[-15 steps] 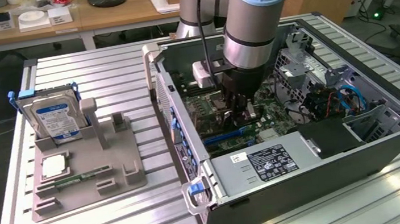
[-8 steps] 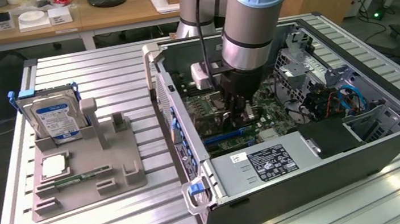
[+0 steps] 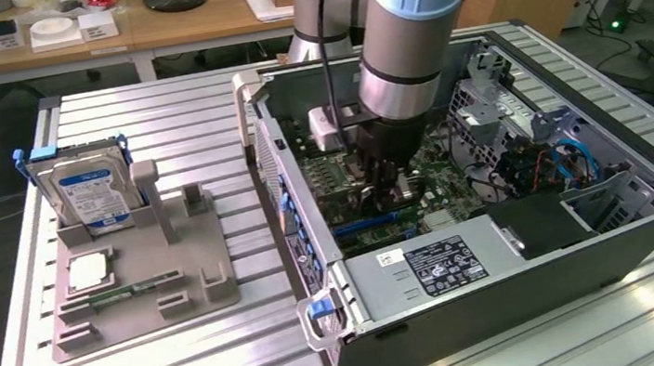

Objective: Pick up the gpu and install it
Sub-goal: 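Insert the gpu into the slot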

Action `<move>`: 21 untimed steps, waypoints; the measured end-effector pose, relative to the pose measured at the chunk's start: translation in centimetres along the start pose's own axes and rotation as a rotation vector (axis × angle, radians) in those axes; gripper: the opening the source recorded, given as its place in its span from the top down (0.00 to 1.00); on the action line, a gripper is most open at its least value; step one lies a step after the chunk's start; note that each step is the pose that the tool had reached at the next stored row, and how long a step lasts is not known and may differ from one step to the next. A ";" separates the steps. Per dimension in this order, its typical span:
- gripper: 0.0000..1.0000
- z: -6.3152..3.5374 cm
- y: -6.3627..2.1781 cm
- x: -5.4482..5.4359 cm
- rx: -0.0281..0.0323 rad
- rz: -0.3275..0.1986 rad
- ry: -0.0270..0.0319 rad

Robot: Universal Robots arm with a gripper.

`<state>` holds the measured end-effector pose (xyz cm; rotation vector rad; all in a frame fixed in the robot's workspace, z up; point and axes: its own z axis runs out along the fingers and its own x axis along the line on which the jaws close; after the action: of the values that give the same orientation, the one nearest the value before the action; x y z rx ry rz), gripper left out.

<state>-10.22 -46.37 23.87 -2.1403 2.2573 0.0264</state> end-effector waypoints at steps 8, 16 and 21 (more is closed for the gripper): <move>0.72 0.32 0.15 0.0 -0.0004 0.000 0.0000; 0.72 0.87 0.26 0.0 -0.0007 0.000 0.0001; 0.72 1.19 0.42 0.1 -0.0006 0.000 -0.0001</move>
<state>-10.63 -46.37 22.68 -2.1408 2.2573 0.0272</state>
